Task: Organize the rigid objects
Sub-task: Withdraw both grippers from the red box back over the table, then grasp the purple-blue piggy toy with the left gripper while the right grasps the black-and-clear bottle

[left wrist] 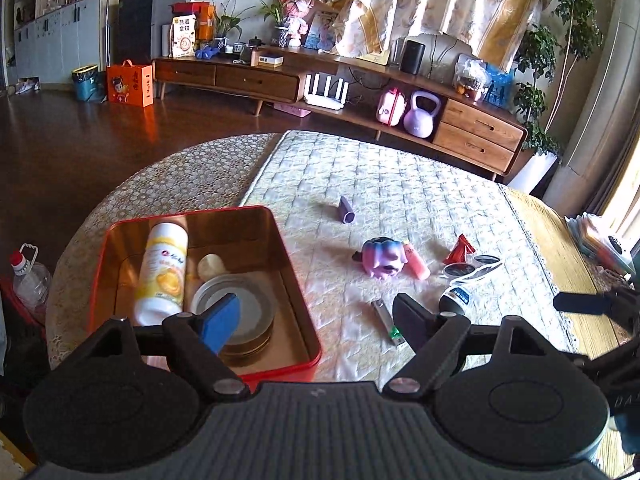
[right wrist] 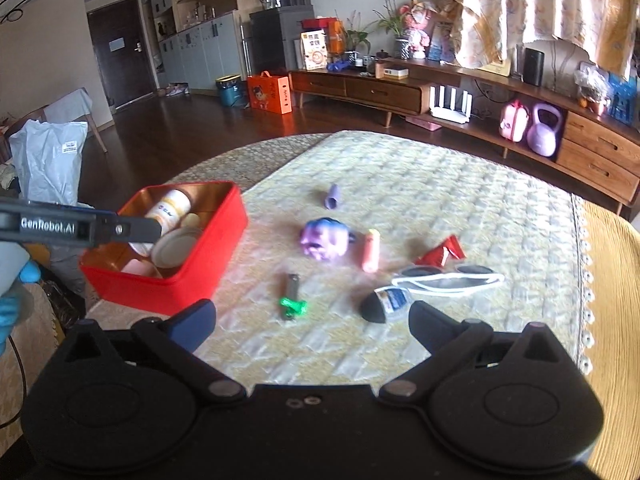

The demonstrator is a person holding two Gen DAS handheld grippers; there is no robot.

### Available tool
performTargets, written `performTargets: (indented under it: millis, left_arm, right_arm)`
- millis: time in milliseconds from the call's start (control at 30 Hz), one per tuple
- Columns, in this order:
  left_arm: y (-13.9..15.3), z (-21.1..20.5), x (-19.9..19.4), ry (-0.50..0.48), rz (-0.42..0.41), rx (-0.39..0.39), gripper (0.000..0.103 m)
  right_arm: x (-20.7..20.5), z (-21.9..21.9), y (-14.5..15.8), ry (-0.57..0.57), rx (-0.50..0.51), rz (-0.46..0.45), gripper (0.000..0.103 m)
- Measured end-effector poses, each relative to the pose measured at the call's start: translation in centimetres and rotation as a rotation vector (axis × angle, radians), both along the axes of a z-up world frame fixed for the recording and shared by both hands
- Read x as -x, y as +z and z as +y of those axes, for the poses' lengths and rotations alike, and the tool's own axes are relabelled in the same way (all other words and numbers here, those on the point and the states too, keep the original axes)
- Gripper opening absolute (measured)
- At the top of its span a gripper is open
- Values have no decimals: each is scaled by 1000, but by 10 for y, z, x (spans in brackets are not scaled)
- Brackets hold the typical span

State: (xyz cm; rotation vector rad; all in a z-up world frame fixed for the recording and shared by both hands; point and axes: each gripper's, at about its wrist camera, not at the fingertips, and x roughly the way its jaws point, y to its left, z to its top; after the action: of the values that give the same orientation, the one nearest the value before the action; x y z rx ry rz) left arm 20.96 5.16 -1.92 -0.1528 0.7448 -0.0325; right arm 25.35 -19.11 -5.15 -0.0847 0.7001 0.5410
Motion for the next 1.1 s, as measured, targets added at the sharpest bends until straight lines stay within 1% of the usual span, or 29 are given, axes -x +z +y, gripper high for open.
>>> performTargets:
  millis: [167, 400, 567, 733, 833, 1100]
  left_arm:
    - [-5, -25, -24, -13, 19, -34, 84]
    - [-18, -51, -61, -31, 55, -27, 84]
    - [-28, -66, -85, -63, 75, -50, 84]
    - [-40, -69, -113, -48, 129, -6, 84]
    - [-47, -71, -129, -25, 147, -1, 84]
    - [-67, -72, -162, 21, 201, 57, 84]
  right_arm:
    - [-9, -18, -12, -19, -10, 17, 103]
    - [-20, -35, -30, -38, -9, 31, 103]
    - [-32, -42, -40, -51, -10, 41, 103]
    - [-43, -42, -50, -48, -13, 51, 103]
    - [-49, -38, -55, -42, 2, 52, 103]
    - [-69, -33, -68, -23, -12, 78, 101]
